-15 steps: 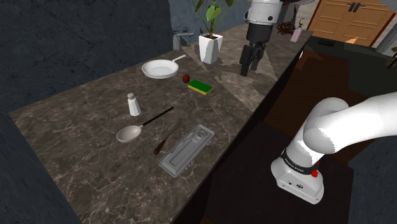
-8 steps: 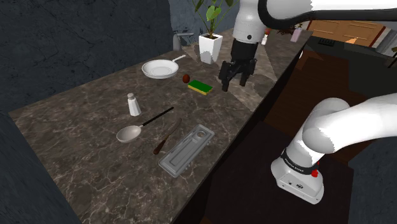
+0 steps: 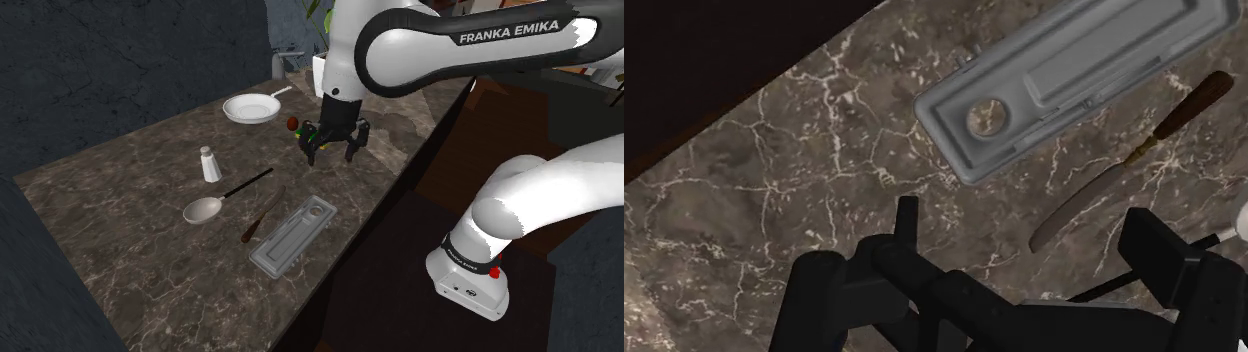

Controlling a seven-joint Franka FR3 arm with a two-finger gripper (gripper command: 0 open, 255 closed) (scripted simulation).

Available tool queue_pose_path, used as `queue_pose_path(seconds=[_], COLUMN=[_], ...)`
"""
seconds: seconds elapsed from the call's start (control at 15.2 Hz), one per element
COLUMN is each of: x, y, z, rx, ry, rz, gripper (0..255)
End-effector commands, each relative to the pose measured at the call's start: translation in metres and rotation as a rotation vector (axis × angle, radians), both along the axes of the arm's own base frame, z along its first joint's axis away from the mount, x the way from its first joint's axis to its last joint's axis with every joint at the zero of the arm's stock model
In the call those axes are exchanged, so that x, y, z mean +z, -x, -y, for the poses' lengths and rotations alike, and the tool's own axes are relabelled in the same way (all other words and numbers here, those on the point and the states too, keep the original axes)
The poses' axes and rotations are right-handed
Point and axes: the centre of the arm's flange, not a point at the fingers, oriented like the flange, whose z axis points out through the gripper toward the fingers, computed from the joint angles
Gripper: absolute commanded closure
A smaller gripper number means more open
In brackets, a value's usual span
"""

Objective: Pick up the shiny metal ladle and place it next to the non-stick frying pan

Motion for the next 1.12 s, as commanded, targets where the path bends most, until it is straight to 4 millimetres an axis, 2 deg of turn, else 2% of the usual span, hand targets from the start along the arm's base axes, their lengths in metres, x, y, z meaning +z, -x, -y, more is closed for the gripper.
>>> queue_pose_path(seconds=[0.0,0.53,1.06], x=[-0.01,-0.055,-0.101], y=[-0.008,-0.073,-0.16], z=[-0.022,-0.094,-0.139], rx=[-0.091,-0.426,-0.761], ry=[0.006,0.036,0.066], rz=[0.008,0.035,0.062], gripper=[0,0,0])
